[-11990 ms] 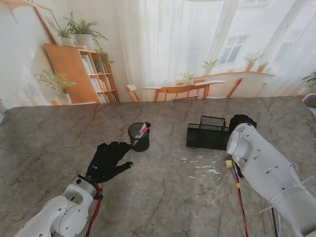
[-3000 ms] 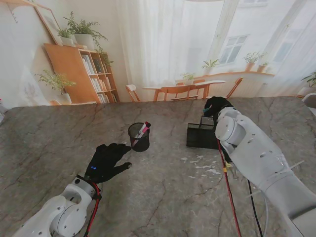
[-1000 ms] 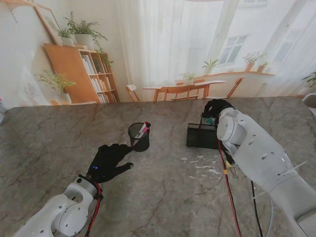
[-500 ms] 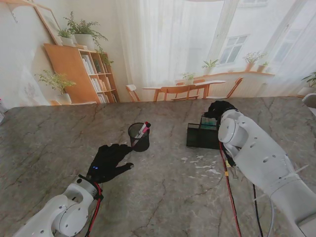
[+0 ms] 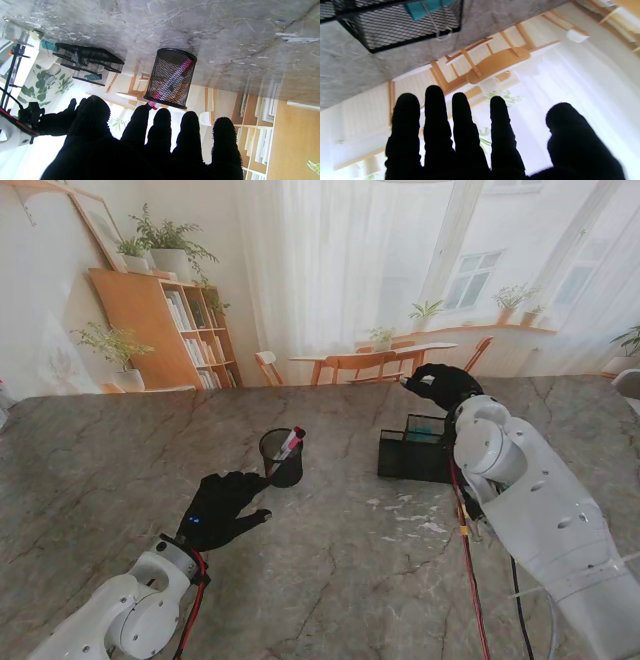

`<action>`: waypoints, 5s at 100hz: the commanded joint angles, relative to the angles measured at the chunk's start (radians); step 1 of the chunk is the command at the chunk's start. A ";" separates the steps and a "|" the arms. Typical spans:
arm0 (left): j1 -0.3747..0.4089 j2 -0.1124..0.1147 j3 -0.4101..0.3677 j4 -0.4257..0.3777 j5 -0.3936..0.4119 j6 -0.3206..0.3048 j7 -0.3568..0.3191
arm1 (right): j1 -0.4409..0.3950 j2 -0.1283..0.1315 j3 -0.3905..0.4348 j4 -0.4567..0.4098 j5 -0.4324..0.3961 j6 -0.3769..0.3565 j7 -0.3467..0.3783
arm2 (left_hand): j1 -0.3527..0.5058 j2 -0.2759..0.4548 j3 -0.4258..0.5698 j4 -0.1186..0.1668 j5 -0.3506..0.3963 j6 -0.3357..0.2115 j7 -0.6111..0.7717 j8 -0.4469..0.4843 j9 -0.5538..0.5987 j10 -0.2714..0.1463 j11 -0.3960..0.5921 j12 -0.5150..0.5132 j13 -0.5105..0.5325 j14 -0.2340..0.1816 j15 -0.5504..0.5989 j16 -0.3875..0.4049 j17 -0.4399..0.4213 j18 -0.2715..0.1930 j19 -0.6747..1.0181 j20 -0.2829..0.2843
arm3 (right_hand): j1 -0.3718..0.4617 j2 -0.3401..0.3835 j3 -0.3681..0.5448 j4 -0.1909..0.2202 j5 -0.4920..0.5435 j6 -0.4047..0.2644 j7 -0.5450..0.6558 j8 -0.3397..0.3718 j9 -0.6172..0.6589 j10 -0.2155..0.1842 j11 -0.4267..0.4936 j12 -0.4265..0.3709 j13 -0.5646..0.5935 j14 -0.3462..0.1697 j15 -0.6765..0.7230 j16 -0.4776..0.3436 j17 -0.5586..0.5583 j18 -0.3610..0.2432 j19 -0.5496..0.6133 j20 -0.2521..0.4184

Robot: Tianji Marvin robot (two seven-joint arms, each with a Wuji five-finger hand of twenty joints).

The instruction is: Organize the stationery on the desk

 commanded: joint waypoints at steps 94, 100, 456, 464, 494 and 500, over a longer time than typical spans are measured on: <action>0.012 -0.010 0.018 -0.004 -0.024 -0.024 0.044 | -0.600 0.083 0.314 -0.360 -0.578 -0.133 0.172 | 0.008 0.071 -0.010 -0.067 0.025 0.012 0.008 0.010 0.003 0.006 -0.001 0.022 0.011 -0.005 0.005 0.004 -0.010 -0.019 -0.010 0.006 | 0.008 -0.162 0.091 0.023 -0.194 0.449 -0.028 0.204 -0.263 0.218 0.065 0.299 -0.206 0.117 0.192 0.097 -0.189 0.068 0.069 0.060; 0.016 -0.011 0.016 -0.007 -0.024 -0.025 0.049 | -0.594 0.082 0.279 -0.344 -0.579 -0.078 0.172 | 0.008 0.071 -0.010 -0.067 0.026 0.012 0.008 0.010 0.003 0.006 -0.001 0.022 0.011 -0.004 0.005 0.004 -0.009 -0.019 -0.010 0.006 | 0.020 -0.162 0.089 0.023 -0.186 0.465 -0.027 0.208 -0.262 0.232 0.090 0.306 -0.197 0.129 0.211 0.092 -0.177 0.083 0.081 0.072; 0.053 -0.013 0.000 -0.049 -0.011 -0.035 0.075 | -0.596 0.042 0.150 -0.260 -0.392 0.263 -0.055 | 0.016 0.069 -0.010 -0.067 0.036 0.013 0.012 0.012 0.008 0.004 0.000 0.023 0.016 -0.007 0.006 0.005 -0.004 -0.021 -0.005 0.003 | 0.586 -0.515 0.696 -0.152 0.109 0.325 0.603 -0.078 0.267 0.060 0.415 0.160 0.495 -0.059 0.297 -0.030 0.748 -0.126 0.160 -0.350; 0.055 -0.013 -0.002 -0.050 -0.007 -0.035 0.079 | -0.598 0.040 0.149 -0.261 -0.386 0.263 -0.065 | 0.015 0.069 -0.010 -0.067 0.043 0.013 0.015 0.013 0.006 0.005 0.000 0.023 0.017 -0.007 0.006 0.005 -0.004 -0.021 -0.005 0.003 | 0.586 -0.514 0.696 -0.152 0.111 0.322 0.605 -0.077 0.268 0.059 0.415 0.161 0.495 -0.060 0.298 -0.029 0.749 -0.126 0.160 -0.350; 0.055 -0.013 -0.001 -0.050 -0.009 -0.035 0.079 | -0.573 0.044 0.128 -0.229 -0.374 0.257 -0.044 | 0.015 0.068 -0.011 -0.067 0.039 0.014 0.013 0.012 0.008 0.004 0.000 0.023 0.019 -0.007 0.007 0.005 -0.003 -0.021 -0.004 0.003 | 0.576 -0.498 0.683 -0.151 0.107 0.296 0.615 -0.076 0.266 0.052 0.404 0.159 0.487 -0.065 0.298 -0.025 0.746 -0.127 0.156 -0.353; 0.055 -0.013 -0.001 -0.050 -0.009 -0.035 0.079 | -0.567 0.044 0.119 -0.223 -0.364 0.259 -0.046 | 0.015 0.069 -0.010 -0.067 0.052 0.014 0.018 0.013 0.008 0.004 0.000 0.023 0.019 -0.009 0.007 0.005 -0.003 -0.022 -0.004 0.003 | 0.572 -0.491 0.677 -0.149 0.103 0.292 0.616 -0.076 0.263 0.049 0.401 0.157 0.482 -0.066 0.297 -0.025 0.742 -0.128 0.154 -0.354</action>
